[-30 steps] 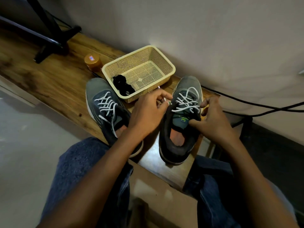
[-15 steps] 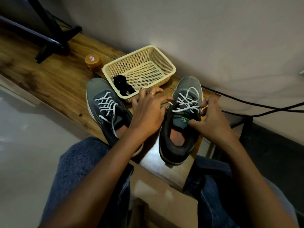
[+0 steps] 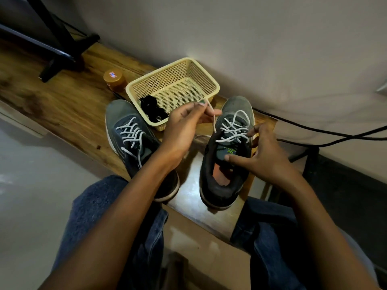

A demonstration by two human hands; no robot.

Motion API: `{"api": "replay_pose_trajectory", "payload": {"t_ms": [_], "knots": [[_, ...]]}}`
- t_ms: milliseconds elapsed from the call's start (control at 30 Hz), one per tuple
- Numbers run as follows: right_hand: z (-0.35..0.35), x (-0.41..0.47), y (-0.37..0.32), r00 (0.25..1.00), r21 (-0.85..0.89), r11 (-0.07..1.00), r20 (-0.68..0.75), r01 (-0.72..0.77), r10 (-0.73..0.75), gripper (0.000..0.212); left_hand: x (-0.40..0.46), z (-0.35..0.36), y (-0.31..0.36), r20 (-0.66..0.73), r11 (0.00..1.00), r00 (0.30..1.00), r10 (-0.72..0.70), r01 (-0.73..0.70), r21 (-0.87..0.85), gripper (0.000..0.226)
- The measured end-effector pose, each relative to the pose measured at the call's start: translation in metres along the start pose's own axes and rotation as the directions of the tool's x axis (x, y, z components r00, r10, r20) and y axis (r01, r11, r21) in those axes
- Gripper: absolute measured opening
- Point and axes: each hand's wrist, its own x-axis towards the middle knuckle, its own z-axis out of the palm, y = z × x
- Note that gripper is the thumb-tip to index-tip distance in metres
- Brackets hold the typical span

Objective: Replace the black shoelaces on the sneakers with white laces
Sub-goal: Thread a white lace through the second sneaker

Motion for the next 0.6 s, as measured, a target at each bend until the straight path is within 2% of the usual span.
{"api": "replay_pose_trajectory", "payload": {"t_ms": [133, 233, 433, 600], "knots": [[0.0024, 0.0007, 0.0014, 1.0, 0.017, 1.0, 0.01, -0.005, 0.005, 0.061, -0.0012, 0.0016, -0.0091, 0.054, 0.993, 0.998, 0.045, -0.05, 0.111, 0.012], [0.0015, 0.0007, 0.0012, 1.0, 0.041, 0.999, -0.007, -0.019, 0.02, 0.053, -0.0032, 0.0048, -0.0077, 0.055, 0.986, 0.995, 0.085, -0.092, 0.142, 0.016], [0.0008, 0.0007, 0.0021, 0.998, 0.054, 0.998, -0.051, -0.043, 0.046, 0.033, 0.0004, 0.0031, -0.0081, -0.143, 0.985, 0.979, 0.144, -0.128, 0.116, 0.024], [0.0007, -0.0004, -0.0013, 0.992, 0.017, 0.997, -0.1, -0.074, 0.076, 0.028, 0.0012, 0.0027, -0.0071, -0.227, 0.985, 0.96, 0.167, -0.154, 0.073, 0.025]]}}
